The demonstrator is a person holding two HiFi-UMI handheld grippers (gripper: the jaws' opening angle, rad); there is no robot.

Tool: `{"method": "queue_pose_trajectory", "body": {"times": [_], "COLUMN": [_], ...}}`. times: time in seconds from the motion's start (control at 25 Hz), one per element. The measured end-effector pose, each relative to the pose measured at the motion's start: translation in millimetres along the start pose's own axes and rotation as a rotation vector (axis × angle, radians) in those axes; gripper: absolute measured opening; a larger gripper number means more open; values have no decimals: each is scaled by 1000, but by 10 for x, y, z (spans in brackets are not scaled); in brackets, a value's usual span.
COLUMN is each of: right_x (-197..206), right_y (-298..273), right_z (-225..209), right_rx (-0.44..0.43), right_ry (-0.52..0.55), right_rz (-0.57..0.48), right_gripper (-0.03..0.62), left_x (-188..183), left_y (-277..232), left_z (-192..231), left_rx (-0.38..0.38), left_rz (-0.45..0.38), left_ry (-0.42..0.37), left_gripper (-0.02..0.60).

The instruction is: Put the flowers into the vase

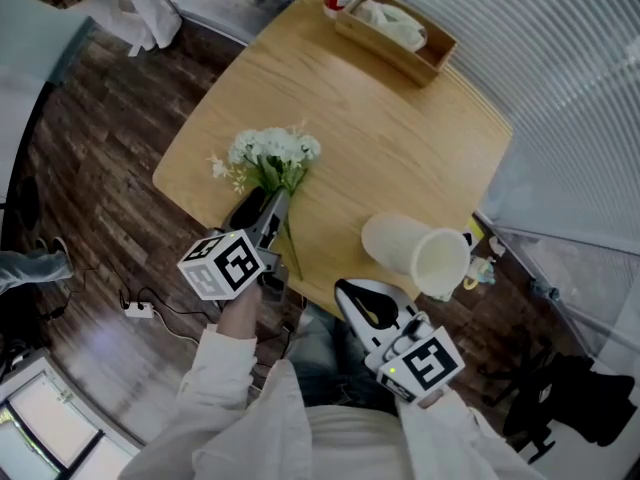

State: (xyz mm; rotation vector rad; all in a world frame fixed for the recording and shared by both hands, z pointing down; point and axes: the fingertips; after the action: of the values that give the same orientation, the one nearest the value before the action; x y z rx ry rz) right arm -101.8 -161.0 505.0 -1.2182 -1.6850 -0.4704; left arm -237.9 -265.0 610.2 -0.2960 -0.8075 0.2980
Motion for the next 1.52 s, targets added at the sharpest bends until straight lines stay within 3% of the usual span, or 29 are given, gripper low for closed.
{"method": "queue_pose_trajectory", "body": {"times": [0.32, 0.56, 0.76, 0.88, 1.2, 1.52], "right_x": [-15, 5, -5, -27, -64, -136], "right_y": [31, 82, 114, 137, 244, 386], "right_z": [-92, -88, -75, -59, -48, -62], "right_rx": [27, 27, 38, 35, 46, 62], "right_ry": [-17, -11, -34, -39, -41, -23], "right_rz": [-6, -6, -23, -30, -50, -77], "right_gripper": [12, 12, 12, 12, 12, 12], "left_x": [34, 87, 109, 121, 121, 157], "left_y": [-186, -255, -254, -269, -264, -150], "left_z": [137, 116, 156, 127, 102, -3], "left_rx": [-40, -40, -87, -86, -63, -31], "left_rz": [46, 74, 83, 81, 79, 66], "left_ry": [5, -60, -106, -136, -118, -113], "left_gripper": [210, 210, 207, 176, 70, 49]}}
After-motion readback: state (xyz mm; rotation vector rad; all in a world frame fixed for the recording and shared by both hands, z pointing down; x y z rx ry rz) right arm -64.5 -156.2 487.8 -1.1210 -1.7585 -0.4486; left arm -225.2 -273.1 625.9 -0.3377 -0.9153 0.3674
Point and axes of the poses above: the fingertips, and each gripper's own axes: y backward along the fingers, z to its left, x out of its underside, and after that the axes turned 11 degrees about -z, right-handed
